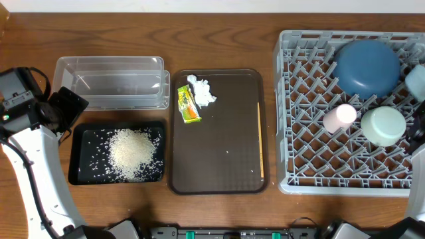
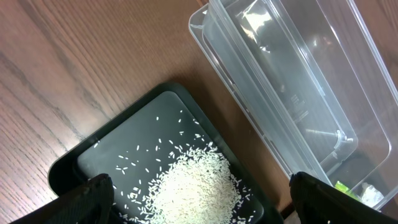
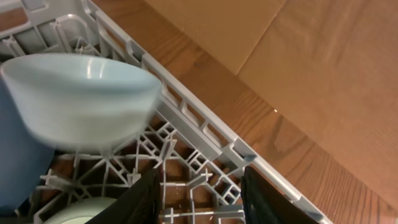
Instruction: Sort waste into correct bins and load items into the dishwasher rack
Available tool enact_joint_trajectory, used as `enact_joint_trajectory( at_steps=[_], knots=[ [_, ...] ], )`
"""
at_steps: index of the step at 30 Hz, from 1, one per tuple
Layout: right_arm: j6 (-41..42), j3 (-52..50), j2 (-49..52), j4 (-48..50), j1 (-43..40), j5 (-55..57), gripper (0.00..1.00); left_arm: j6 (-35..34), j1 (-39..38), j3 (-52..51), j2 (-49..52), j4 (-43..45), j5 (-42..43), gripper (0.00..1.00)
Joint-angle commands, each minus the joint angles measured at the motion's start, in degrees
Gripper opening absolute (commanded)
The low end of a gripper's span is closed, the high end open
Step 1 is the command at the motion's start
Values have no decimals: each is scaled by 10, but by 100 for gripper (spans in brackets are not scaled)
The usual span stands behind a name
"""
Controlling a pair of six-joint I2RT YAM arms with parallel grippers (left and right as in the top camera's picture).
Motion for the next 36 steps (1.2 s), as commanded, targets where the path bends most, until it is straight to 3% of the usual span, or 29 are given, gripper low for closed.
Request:
enact_joint_trajectory(
  at_steps=[1, 4, 8, 12, 15, 20, 28, 36],
  knots=[
    [-11, 8, -2, 3, 0, 14, 42, -3, 2, -3, 3, 0, -3, 93],
    [-11, 8, 4, 3, 0, 14, 46, -3, 2, -3, 3, 0, -3, 93],
    [-11, 8, 23, 8, 0, -25, 61, -3, 2, -3, 3, 0, -3, 93],
    [0, 8, 46, 22, 1, -91, 66, -3, 2, -3, 3, 0, -3, 93],
    [53, 26, 72, 11, 1, -161, 68, -3, 2, -3, 3, 0, -3, 93],
    [62, 114, 119, -57, 5, -264, 66, -3, 2, -3, 3, 0, -3, 93],
    [-13, 262, 153, -172, 14, -257, 69, -3, 2, -3, 3, 0, -3, 93],
    [-63, 340, 280, -310, 15, -206, 72, -3, 2, -3, 3, 0, -3, 93]
  ],
)
